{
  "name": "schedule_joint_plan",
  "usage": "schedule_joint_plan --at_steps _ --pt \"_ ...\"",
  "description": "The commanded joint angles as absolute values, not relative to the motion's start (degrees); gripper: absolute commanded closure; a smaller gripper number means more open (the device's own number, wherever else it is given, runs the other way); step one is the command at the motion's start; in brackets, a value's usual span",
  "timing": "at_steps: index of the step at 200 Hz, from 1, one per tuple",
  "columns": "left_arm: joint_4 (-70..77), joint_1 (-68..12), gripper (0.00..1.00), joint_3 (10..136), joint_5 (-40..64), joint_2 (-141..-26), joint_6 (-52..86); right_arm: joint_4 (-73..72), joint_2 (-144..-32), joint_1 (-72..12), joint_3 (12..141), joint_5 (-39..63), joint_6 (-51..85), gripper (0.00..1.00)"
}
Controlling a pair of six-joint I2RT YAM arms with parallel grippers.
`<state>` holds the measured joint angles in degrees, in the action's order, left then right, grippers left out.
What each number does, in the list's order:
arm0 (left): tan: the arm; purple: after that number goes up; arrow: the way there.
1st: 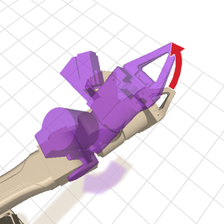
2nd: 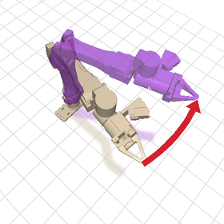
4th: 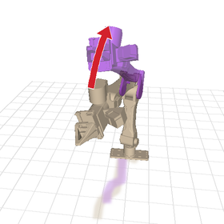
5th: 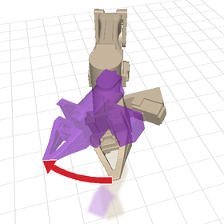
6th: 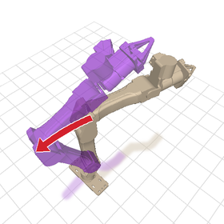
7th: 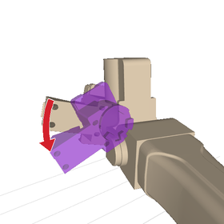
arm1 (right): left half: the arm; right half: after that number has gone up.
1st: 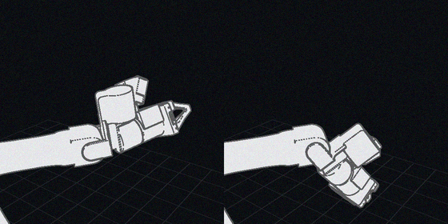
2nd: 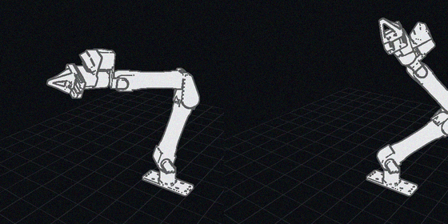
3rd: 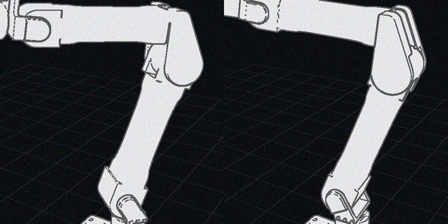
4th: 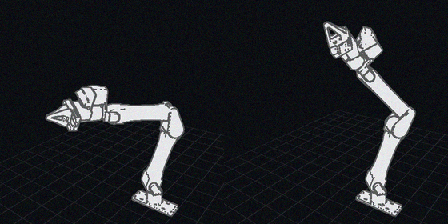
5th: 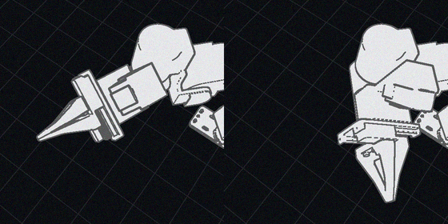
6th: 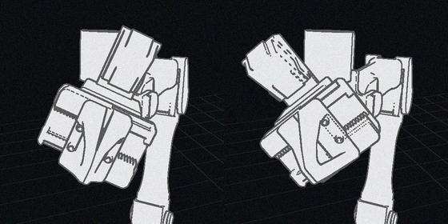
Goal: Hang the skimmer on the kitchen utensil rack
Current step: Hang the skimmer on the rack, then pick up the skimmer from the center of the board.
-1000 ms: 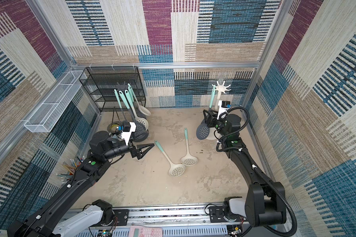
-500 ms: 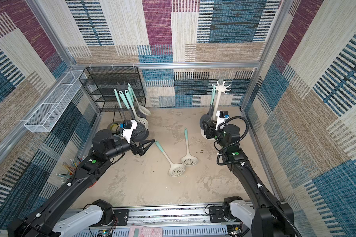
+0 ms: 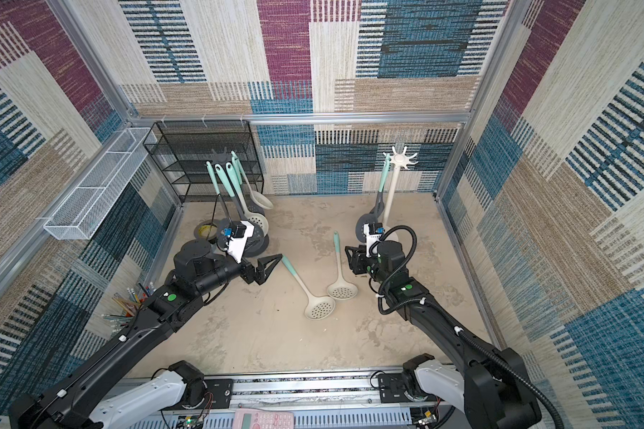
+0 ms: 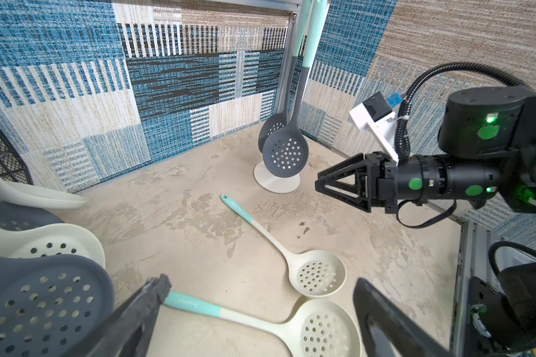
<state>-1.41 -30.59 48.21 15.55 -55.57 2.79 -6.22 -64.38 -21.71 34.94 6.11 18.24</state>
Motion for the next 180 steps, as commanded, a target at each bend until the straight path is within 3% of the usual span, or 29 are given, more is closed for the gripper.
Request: schedule_joint_plan --at_steps 1,180 --pt "-2.5 -31.1 0.03 48.9 13.5 -55.9 1.3 -8.3 -65.7 -22.7 34.2 3.1 21.4 0.49" --pt "-4.5 -32.8 0.05 49.7 11.6 -56.6 0.0 0.4 -98.9 -26.5 51.9 -1.7 20.3 0.65"
